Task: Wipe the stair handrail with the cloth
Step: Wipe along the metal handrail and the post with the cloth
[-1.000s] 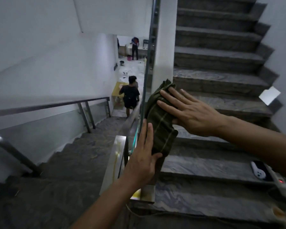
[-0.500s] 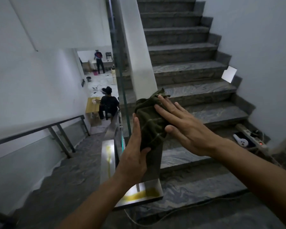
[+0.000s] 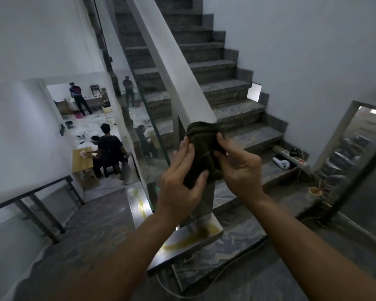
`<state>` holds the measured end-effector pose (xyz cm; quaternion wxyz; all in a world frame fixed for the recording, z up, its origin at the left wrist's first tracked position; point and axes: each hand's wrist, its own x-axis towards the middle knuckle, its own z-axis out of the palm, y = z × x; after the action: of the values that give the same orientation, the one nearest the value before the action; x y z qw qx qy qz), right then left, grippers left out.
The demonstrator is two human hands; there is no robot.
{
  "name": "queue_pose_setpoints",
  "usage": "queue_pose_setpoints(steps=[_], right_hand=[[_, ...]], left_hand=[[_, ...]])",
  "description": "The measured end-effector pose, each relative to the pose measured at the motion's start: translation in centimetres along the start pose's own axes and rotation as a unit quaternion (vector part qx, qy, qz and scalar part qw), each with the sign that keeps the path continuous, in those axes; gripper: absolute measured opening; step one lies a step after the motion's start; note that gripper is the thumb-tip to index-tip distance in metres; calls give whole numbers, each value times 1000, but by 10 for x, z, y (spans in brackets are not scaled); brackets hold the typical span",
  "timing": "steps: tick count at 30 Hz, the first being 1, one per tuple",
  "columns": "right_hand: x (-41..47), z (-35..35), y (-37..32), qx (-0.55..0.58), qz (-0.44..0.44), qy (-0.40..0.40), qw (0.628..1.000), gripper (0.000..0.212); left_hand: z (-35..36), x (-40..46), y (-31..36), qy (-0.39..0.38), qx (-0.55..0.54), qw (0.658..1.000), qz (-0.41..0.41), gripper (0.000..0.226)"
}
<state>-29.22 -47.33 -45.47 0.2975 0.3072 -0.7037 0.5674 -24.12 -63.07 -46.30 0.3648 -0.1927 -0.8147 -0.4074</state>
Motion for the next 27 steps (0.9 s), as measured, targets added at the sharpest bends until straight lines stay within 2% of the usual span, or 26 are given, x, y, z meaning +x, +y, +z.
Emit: queue_pose_setpoints(steps=[3, 5, 8, 11, 14, 17, 22, 27], right_hand=[[-8, 2, -9, 28, 71, 35, 996, 35], [-7, 3, -12, 39, 102, 55, 992, 31], [-2, 6, -13, 54, 96, 84, 990, 26], [-3, 9, -9, 59, 68, 81, 993, 28], [-15, 9, 5, 20, 72, 68, 995, 27], [-32, 8, 17, 4, 135, 50, 990, 27], [-54, 7, 35, -24, 255, -5, 967, 42], [-83, 13, 56, -85, 327, -72, 938, 35]], left_hand=[[12, 3, 10, 112, -77, 988, -74, 55], [19, 3, 13, 138, -130, 977, -101, 53], [25, 0, 10, 152, -125, 975, -99, 52], [29, -10, 2, 135, -72, 985, -78, 53], [36, -28, -10, 101, -43, 990, -90, 54], [44, -47, -20, 86, -50, 987, -128, 54], [56, -78, -30, 67, -67, 970, -223, 51], [57, -103, -33, -15, -49, 957, -287, 52]])
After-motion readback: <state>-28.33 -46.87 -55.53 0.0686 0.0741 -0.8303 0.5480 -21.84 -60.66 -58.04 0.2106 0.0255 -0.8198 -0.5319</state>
